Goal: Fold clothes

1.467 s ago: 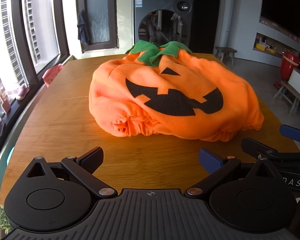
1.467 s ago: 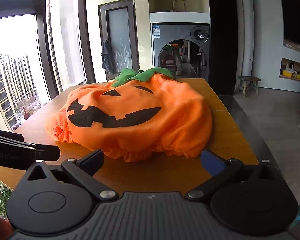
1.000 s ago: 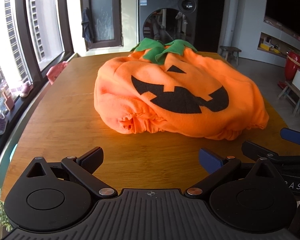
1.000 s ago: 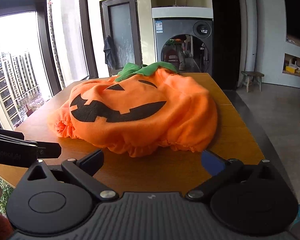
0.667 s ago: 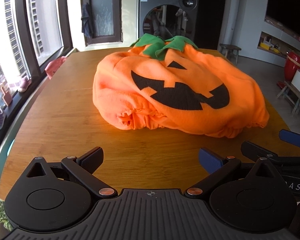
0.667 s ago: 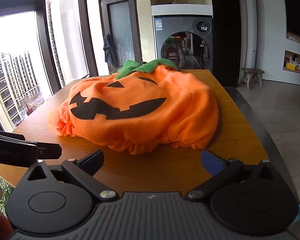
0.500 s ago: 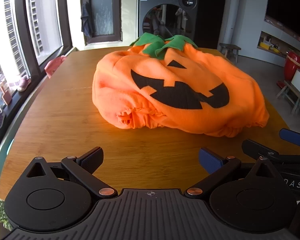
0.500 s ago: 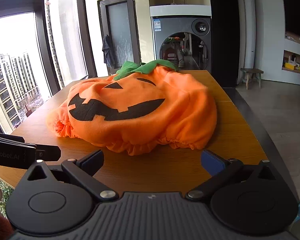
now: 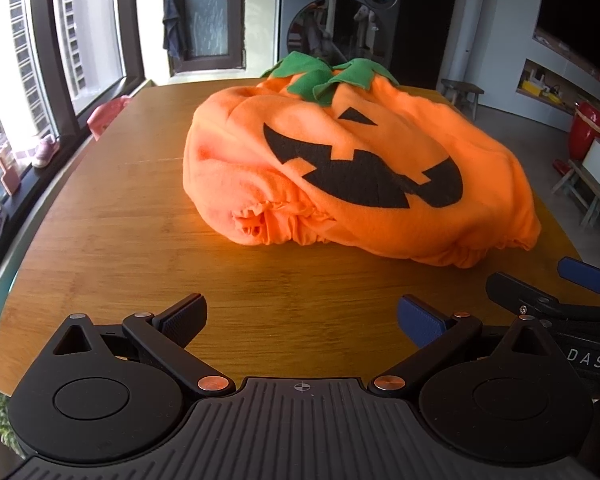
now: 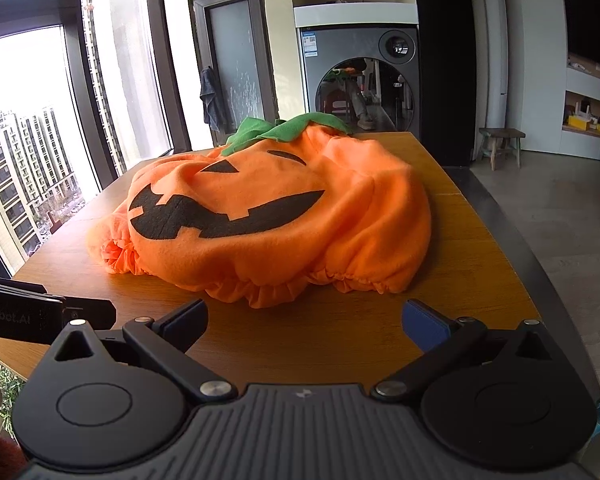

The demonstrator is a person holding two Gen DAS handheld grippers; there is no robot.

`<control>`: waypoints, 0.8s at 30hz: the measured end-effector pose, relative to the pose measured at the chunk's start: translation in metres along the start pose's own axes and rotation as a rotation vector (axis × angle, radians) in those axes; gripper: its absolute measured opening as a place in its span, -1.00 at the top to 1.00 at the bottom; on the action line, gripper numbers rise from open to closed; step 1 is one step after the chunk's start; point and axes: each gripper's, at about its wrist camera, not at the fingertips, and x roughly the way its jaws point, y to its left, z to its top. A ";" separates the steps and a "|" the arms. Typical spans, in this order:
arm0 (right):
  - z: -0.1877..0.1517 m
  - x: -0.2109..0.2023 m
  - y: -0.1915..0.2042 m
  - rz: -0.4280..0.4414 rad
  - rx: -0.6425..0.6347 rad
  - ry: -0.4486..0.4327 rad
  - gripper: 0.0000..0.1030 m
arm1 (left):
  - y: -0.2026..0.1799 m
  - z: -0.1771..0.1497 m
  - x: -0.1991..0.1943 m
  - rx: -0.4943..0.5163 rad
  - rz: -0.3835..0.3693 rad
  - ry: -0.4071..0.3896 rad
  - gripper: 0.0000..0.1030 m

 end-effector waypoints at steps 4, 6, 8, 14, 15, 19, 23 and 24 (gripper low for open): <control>0.000 0.000 -0.001 -0.002 0.005 0.002 -1.00 | 0.002 0.000 0.003 -0.012 -0.006 0.019 -1.00; 0.000 0.000 -0.002 -0.002 0.006 0.002 -1.00 | 0.001 0.000 0.003 -0.009 -0.007 0.020 -1.00; 0.000 0.000 -0.002 -0.002 0.008 0.001 -1.00 | 0.000 0.000 0.002 -0.004 -0.006 0.016 -1.00; -0.001 0.000 -0.002 0.000 0.010 0.004 -1.00 | -0.001 0.000 0.002 -0.008 -0.005 0.019 -1.00; -0.001 0.000 -0.002 0.001 0.009 0.004 -1.00 | -0.001 0.000 0.001 -0.008 -0.006 0.019 -1.00; -0.002 0.001 -0.001 0.001 0.007 0.006 -1.00 | 0.000 0.000 0.001 -0.008 -0.008 0.019 -1.00; -0.002 0.001 0.000 0.002 0.007 0.006 -1.00 | 0.001 0.000 0.002 -0.012 -0.010 0.022 -1.00; -0.002 0.001 0.000 0.002 0.007 0.007 -1.00 | 0.001 0.000 0.002 -0.014 -0.011 0.023 -1.00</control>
